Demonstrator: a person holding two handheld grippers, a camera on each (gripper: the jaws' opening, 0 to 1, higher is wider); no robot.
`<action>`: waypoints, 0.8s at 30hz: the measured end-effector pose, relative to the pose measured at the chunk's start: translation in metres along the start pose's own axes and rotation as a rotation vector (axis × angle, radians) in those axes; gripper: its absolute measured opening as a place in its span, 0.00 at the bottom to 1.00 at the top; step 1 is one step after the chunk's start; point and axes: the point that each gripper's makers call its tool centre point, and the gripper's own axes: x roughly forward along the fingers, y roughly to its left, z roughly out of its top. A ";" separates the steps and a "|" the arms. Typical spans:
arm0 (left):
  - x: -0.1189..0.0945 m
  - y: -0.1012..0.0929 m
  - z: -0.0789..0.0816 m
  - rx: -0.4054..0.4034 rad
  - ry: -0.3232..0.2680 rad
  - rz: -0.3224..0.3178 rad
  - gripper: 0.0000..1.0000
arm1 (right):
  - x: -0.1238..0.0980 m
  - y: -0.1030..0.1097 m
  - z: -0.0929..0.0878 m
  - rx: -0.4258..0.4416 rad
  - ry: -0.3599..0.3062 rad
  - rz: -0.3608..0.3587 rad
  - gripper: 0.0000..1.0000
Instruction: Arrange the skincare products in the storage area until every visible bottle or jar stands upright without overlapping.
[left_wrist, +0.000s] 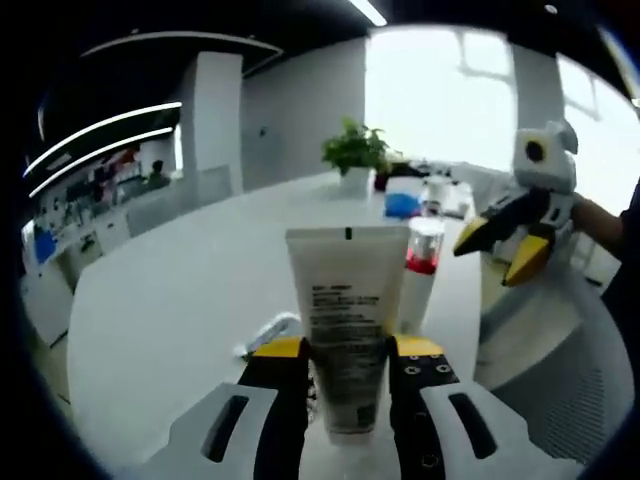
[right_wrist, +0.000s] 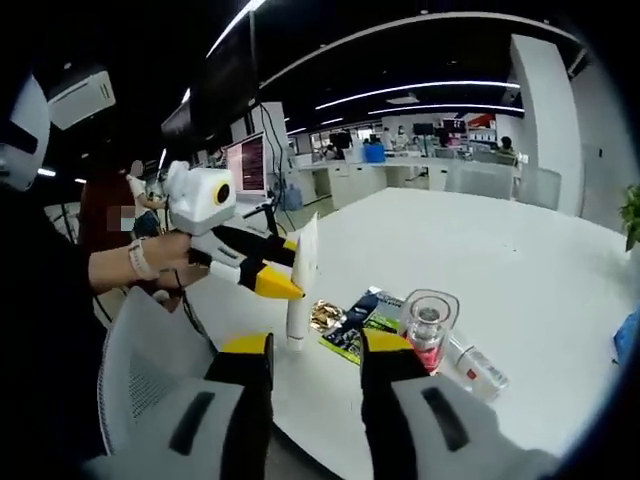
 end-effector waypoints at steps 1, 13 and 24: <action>0.001 -0.001 0.000 -0.010 0.001 0.000 0.26 | 0.001 0.001 0.003 0.017 -0.014 0.006 0.32; 0.014 -0.029 0.002 -0.020 -0.020 -0.041 0.26 | 0.016 0.005 0.018 0.131 -0.095 -0.011 0.22; 0.021 -0.039 0.003 -0.016 -0.027 -0.034 0.26 | 0.032 -0.007 0.010 0.102 -0.046 -0.090 0.18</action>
